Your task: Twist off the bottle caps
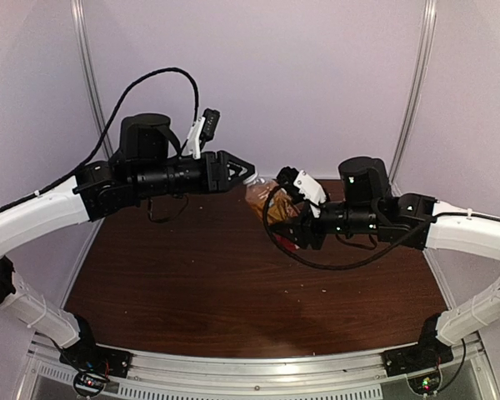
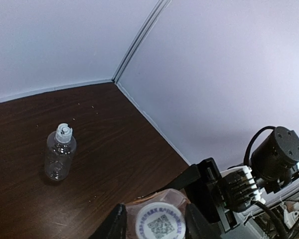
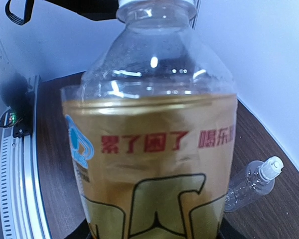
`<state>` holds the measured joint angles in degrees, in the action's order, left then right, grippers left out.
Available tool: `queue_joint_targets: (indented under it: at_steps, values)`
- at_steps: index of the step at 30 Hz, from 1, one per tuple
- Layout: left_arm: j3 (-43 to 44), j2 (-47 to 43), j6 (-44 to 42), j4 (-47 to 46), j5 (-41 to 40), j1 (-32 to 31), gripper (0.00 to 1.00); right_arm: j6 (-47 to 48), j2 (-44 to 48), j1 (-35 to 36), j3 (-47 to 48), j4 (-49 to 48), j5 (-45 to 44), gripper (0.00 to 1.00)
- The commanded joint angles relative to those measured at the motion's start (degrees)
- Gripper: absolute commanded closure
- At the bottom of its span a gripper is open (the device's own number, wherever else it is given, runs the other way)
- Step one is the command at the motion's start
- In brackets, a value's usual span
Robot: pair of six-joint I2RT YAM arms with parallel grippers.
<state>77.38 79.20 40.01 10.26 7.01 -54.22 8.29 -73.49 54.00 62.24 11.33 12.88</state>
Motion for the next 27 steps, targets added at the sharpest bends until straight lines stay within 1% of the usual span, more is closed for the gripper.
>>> queue_joint_targets:
  at_steps: [1,2,4,5,6,8,13,17,22,27]
  values:
    - [1.72,-2.65,-4.78,-1.84,2.63,2.83,0.49,-0.27,2.78,-1.50,-0.73,-0.73,2.04,0.52]
    - [1.60,-2.99,-6.35,-2.44,5.50,3.57,0.43,-0.19,2.97,-1.55,-0.72,-0.55,4.20,0.52]
    - [1.54,-3.80,-10.43,-3.12,11.43,4.70,0.25,-0.06,3.25,-1.73,-0.61,-0.04,8.91,0.51]
    - [1.62,-4.24,-12.68,-3.19,13.66,5.07,0.19,-0.09,3.27,-1.83,-0.40,0.21,12.31,0.51]
    - [1.63,-4.71,-14.96,-3.00,15.63,5.24,0.14,-0.22,3.28,-1.92,-0.23,0.30,14.83,0.51]
    - [1.31,-5.76,-19.43,-2.88,19.74,5.51,0.12,-0.83,2.91,-2.12,0.25,0.52,19.70,0.51]
    - [-0.12,-7.38,-27.08,-4.50,30.45,5.74,0.13,-3.24,1.23,-2.40,1.74,-0.30,30.85,0.51]
    - [0.51,-6.95,-30.09,-5.03,35.76,5.70,0.15,-5.11,-0.54,-2.41,3.30,-1.11,37.28,0.52]
    - [2.24,-4.82,-31.56,-5.16,40.20,5.70,0.22,-6.70,-1.68,-2.45,3.99,-2.97,41.52,0.52]
    - [2.24,-3.38,-30.76,-6.62,43.39,5.70,0.30,-7.45,-2.09,-2.58,3.91,-4.12,42.79,0.52]
